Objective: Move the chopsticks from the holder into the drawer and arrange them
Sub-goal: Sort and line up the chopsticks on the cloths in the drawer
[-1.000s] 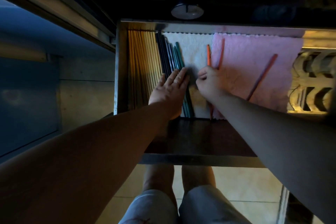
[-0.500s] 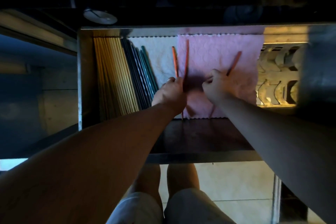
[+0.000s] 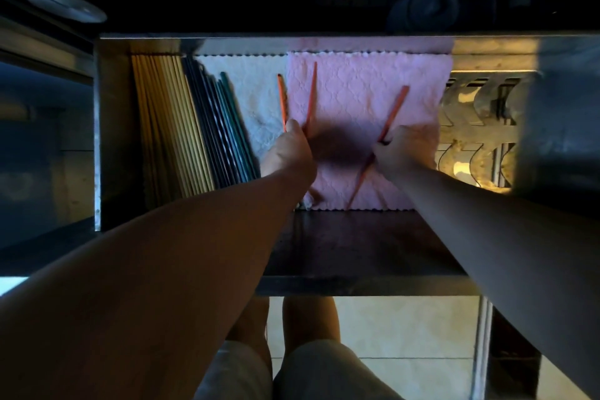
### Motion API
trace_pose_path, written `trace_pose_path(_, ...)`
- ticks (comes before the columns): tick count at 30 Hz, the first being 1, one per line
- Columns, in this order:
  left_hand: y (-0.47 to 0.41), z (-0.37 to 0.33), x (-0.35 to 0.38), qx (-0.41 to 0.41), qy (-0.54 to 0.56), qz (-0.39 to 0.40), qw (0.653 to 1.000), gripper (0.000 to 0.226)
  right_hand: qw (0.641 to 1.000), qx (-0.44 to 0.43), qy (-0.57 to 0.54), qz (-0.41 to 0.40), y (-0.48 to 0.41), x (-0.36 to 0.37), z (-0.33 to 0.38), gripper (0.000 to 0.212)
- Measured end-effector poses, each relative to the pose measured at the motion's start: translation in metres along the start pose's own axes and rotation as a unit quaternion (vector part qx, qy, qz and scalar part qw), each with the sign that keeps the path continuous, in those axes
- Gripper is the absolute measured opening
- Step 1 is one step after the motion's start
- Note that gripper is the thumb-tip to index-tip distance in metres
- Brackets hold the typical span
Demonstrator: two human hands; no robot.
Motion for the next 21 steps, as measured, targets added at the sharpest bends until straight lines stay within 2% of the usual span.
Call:
trace_pose_path(4,0.002,0.002,-0.001,0.0,0.066,0.009,0.998,0.029,0.999,0.041,-0.01,-0.002,0.01,-0.012,0.007,0.072)
trace_pose_path(8,0.009,0.012,-0.014,0.004,0.115,-0.026,0.993,0.02,0.991,0.015,-0.126,0.033,0.017,-0.014,0.035,0.031)
trace_pose_path(11,0.011,0.031,-0.025,-0.019,0.147,-0.044,0.988,0.022,0.982,-0.041,-0.186,0.015,0.023,-0.014,0.066,0.026)
trace_pose_path(14,0.007,0.056,-0.032,-0.057,0.152,-0.051,0.985,0.025,0.966,-0.064,-0.245,0.046,0.031,-0.002,0.098,0.006)
trace_pose_path(17,0.001,0.078,-0.029,-0.085,0.138,-0.024,0.987,0.018,0.958,-0.097,-0.259,0.078,0.036,0.014,0.13,0.014)
trace_pose_path(21,-0.008,0.094,-0.027,-0.097,0.106,-0.003,0.99,0.013,0.958,-0.096,-0.24,0.123,0.041,0.044,0.151,0.031)
Point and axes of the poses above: each hand's wrist, its own y-axis away from the middle knuckle, its own x-axis out of the palm, z = x × y, the point moved 8 cm from there along -y, towards the middle knuckle, and after that the axes turned 1 degree about -z, right-handed, at the moved point
